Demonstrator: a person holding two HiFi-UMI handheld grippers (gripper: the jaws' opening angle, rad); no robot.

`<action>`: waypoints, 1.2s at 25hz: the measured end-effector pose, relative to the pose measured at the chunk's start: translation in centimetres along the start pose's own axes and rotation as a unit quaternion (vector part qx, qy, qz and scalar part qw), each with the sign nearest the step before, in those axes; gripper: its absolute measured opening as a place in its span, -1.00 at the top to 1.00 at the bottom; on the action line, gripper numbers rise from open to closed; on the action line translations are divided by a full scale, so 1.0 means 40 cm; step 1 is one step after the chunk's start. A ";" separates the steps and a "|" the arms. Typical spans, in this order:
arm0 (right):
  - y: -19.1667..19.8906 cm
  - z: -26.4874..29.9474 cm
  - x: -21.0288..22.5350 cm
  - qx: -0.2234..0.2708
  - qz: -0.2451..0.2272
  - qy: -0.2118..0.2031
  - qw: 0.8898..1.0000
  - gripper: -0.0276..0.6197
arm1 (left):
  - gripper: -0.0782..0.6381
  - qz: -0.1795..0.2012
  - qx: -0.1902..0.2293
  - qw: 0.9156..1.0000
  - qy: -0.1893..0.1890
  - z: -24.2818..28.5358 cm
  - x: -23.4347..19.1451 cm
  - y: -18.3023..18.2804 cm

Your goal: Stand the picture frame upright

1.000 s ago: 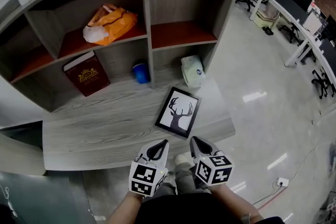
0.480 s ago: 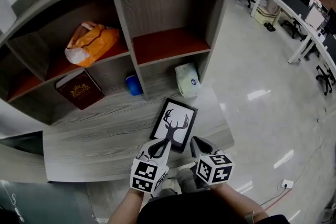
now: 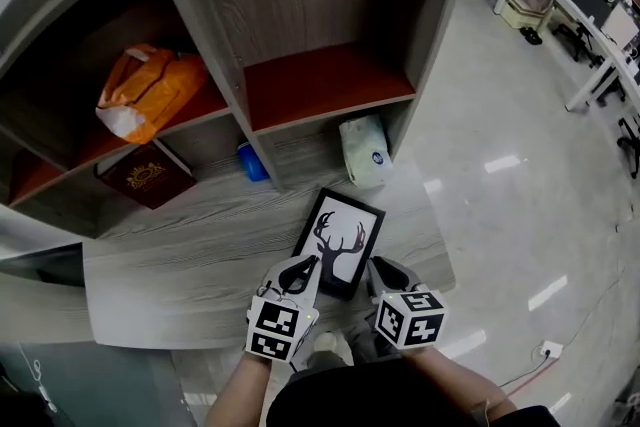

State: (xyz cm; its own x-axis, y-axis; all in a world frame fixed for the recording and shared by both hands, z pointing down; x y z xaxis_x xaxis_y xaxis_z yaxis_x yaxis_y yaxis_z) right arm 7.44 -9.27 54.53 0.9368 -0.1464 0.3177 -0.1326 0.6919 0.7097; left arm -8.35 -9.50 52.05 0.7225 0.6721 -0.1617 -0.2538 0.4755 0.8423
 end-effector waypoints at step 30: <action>0.011 0.132 0.049 -0.041 0.048 0.039 0.997 0.51 | 0.28 -0.063 -0.085 0.994 0.001 0.126 -0.179 0.073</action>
State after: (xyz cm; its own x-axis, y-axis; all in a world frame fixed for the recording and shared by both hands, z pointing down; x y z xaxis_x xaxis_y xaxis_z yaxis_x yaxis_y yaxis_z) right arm 7.52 -13.01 58.78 0.9434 -0.0234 0.3309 -0.1998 0.7562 0.6231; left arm -11.01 -15.79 58.28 0.7536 0.6028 -0.2621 -0.2673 0.6453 0.7157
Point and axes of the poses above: the fingertips, and each gripper's own axes: z forward along the fingers, x to its right, y out of its underside, the point moved 6 cm from there along -z, backward along the fingers, and after that the axes turned 9 degrees about y, right-handed, at the moved point
